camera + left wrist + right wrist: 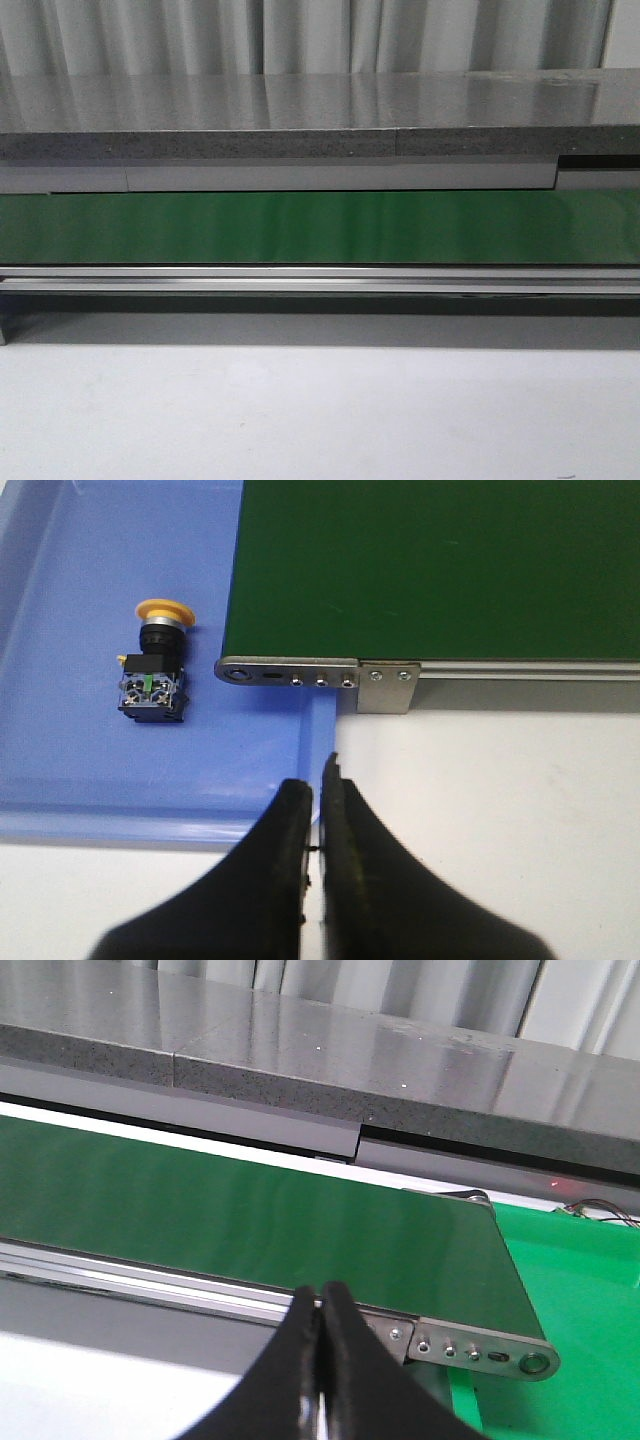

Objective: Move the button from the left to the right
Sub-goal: 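Lower the left gripper and grasp the yellow push-button switch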

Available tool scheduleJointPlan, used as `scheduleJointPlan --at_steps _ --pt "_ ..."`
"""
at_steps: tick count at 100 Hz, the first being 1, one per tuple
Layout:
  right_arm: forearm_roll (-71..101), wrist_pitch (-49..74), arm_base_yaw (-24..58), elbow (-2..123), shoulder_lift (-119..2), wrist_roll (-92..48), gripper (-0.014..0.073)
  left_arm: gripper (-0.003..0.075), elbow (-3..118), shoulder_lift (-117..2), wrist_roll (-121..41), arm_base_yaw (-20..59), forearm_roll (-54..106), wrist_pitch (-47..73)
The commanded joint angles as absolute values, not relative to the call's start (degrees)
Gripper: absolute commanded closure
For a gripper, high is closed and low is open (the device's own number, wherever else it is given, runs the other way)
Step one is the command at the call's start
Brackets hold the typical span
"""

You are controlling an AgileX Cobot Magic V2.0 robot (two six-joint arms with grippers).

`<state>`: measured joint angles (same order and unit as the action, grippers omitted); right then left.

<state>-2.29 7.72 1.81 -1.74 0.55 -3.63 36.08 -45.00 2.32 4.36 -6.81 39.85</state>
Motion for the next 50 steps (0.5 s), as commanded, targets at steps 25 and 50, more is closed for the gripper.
scheduleJointPlan --at_steps 25,50 --pt "-2.94 2.62 1.44 -1.72 1.41 -3.84 0.0715 0.0031 38.18 -45.08 2.94 4.22 -7.03 36.22" --pt "-2.94 2.62 1.44 -1.72 1.41 -3.84 0.0715 0.0052 38.57 -45.08 2.94 4.22 -5.10 36.22"
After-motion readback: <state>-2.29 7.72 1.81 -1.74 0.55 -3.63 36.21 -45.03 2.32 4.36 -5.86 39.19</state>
